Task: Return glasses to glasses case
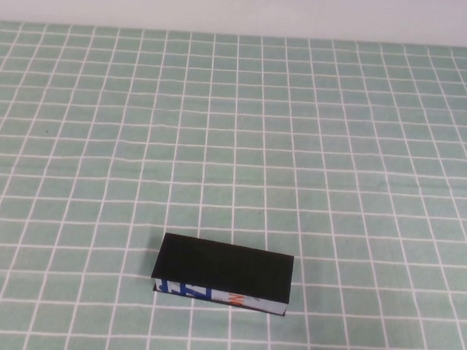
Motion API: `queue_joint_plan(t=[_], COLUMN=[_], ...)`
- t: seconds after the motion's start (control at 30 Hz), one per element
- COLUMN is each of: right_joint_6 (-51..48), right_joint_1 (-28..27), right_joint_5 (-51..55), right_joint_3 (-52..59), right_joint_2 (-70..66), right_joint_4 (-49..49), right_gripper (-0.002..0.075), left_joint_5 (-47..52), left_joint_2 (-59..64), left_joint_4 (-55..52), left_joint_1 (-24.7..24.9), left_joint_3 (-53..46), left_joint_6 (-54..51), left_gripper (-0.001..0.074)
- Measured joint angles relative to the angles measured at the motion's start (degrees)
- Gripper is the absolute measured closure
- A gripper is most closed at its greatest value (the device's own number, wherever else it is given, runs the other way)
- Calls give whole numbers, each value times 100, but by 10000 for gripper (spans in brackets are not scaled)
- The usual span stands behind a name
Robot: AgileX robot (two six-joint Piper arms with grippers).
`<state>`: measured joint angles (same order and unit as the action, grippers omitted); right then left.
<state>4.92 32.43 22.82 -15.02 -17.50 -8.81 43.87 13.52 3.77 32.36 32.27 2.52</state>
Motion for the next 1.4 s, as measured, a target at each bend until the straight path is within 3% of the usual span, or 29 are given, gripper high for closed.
queue_joint_plan(t=[0.87, 0.97, 1.1, 1.2, 1.3, 1.4], right_joint_6=[0, 0, 0, 0, 0, 0], right_joint_1=[0, 0, 0, 0, 0, 0], right_joint_5=[10, 10, 10, 10, 10, 10], right_joint_3=[0, 0, 0, 0, 0, 0], right_joint_2=[0, 0, 0, 0, 0, 0], right_joint_4=[0, 0, 0, 0, 0, 0], right_gripper=[739, 739, 739, 739, 739, 739], left_joint_5=[-65, -828, -2970, -4022, -4419, -4119], left_joint_2=[-49, -69, -69, -69, -80, -346], left_joint_4=[-206, -514, -892, -1029, -943, -795], left_joint_1=[-50, -232, -765, -1213, -1579, -1819], left_joint_3=[-327, -795, -1717, -2448, -3009, -3321], left_joint_6=[36, 275, 517, 553, 569, 569], left_gripper=[737, 737, 737, 737, 737, 737])
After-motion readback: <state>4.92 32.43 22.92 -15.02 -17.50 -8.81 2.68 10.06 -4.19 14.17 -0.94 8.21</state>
